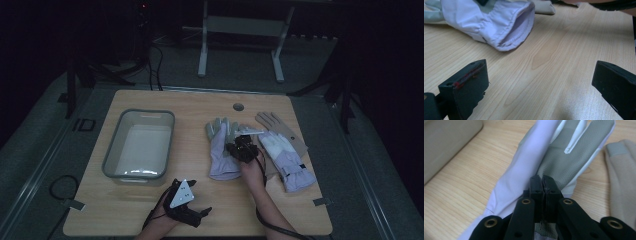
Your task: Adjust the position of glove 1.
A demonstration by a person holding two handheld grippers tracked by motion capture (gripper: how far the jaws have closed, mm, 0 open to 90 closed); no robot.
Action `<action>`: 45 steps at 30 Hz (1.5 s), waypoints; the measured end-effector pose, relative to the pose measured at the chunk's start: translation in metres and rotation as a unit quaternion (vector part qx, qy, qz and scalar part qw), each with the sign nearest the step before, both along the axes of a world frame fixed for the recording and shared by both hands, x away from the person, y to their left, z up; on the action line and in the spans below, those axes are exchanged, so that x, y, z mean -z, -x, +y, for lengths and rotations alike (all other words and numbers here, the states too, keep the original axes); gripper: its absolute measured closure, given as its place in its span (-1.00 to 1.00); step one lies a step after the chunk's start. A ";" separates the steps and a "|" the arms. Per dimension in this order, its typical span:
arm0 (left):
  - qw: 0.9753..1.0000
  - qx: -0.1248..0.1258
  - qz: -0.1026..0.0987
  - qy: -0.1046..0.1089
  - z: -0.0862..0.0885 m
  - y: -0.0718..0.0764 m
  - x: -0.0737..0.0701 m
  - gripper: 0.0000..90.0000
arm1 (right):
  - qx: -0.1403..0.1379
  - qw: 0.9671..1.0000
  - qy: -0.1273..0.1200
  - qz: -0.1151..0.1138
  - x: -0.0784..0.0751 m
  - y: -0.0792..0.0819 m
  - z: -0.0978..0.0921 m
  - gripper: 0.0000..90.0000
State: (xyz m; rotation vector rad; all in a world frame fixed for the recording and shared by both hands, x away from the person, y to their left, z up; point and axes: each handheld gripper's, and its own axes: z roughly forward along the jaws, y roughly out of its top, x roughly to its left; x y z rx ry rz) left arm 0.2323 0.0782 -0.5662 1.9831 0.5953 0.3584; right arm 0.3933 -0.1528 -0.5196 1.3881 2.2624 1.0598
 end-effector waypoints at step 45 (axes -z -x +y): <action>1.000 -0.002 0.003 0.002 0.000 -0.001 0.000 -0.98 | -0.050 0.997 0.051 -0.036 -0.063 0.010 -0.070 0.07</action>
